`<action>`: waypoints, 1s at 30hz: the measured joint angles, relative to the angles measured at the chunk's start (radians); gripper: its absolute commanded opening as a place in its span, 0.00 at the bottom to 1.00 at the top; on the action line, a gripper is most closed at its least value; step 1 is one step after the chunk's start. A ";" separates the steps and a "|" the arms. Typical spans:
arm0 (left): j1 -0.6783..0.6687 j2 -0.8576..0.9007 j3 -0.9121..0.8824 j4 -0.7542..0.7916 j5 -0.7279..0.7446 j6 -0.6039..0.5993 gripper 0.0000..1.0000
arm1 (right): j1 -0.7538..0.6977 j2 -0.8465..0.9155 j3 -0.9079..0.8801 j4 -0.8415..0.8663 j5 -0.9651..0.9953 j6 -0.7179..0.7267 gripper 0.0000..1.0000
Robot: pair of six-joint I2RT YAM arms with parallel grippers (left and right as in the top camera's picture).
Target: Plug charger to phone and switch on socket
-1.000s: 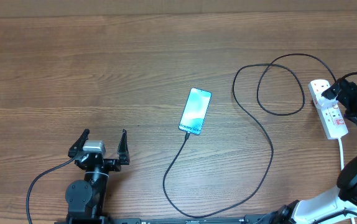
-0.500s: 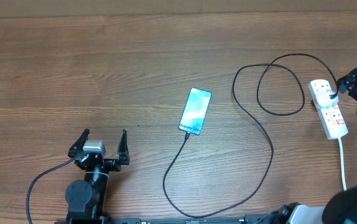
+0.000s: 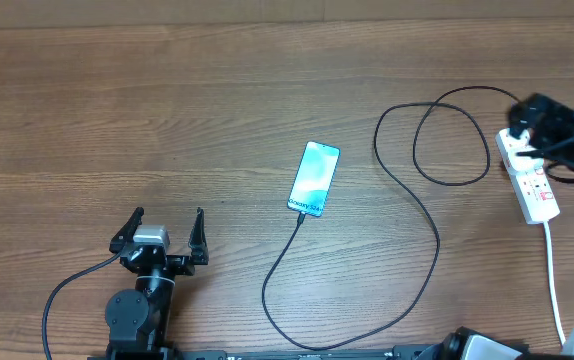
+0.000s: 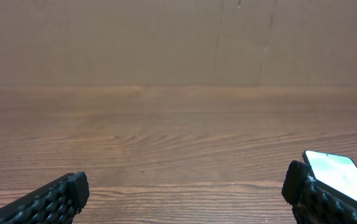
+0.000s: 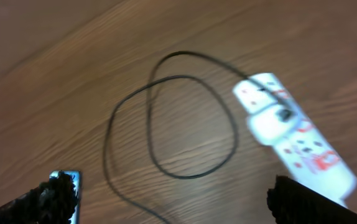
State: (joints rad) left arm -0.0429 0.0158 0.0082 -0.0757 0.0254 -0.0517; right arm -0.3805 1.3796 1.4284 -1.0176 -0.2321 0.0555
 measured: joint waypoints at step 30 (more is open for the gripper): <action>0.000 0.000 0.000 0.000 0.000 0.000 1.00 | 0.216 -0.059 -0.552 0.417 -0.020 -0.024 1.00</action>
State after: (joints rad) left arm -0.0433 0.0158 0.0082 -0.0761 0.0254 -0.0517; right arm -0.1646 1.3209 0.8768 -0.6010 -0.2520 0.0315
